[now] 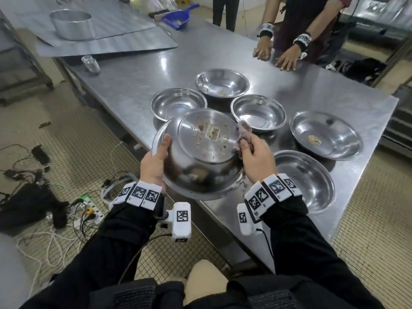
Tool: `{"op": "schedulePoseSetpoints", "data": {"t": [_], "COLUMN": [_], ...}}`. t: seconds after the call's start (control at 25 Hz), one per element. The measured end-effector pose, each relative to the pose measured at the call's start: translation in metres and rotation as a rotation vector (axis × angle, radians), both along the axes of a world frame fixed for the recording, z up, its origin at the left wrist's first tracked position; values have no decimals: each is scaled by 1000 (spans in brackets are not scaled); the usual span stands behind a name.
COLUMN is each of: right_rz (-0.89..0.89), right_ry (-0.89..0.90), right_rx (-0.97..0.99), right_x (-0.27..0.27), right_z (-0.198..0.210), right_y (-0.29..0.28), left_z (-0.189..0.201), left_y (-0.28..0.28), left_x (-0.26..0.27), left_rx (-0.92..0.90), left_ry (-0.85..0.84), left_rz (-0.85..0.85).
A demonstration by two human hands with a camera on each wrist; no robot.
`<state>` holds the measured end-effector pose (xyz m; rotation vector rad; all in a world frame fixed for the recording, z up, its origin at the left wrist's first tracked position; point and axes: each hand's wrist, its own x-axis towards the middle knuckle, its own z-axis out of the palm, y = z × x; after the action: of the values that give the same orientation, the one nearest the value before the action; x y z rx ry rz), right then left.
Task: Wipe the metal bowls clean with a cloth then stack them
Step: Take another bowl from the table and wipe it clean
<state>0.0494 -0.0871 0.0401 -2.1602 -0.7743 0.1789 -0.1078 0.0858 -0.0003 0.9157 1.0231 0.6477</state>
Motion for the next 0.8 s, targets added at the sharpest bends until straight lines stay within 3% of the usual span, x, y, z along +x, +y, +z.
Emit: {"op": "schedulePoseSetpoints", "data": {"t": [0.16,0.36,0.56,0.68,0.8], "right_rz": [-139,-389,-648,-762,-899], "right_ry": [-75,-101,-111,-88,-35], "right_rx": [15,-24,-24,-25,-22], "right_x": [12,23,19,16,3], "right_z": [30,55,63,62,62], "right_y": [-13,-66,-150,-206,-265], "left_z": [23,43,56,54,58], "left_y": [10,-19,-94,-140,-199], "left_x": [36,82,127,151,164], "left_rx": [22,40,-16,-128,-127], "left_ry": [-44,-117,-184,-123,-97], "left_rz": [-123,-377,-670,-850,-1065]}}
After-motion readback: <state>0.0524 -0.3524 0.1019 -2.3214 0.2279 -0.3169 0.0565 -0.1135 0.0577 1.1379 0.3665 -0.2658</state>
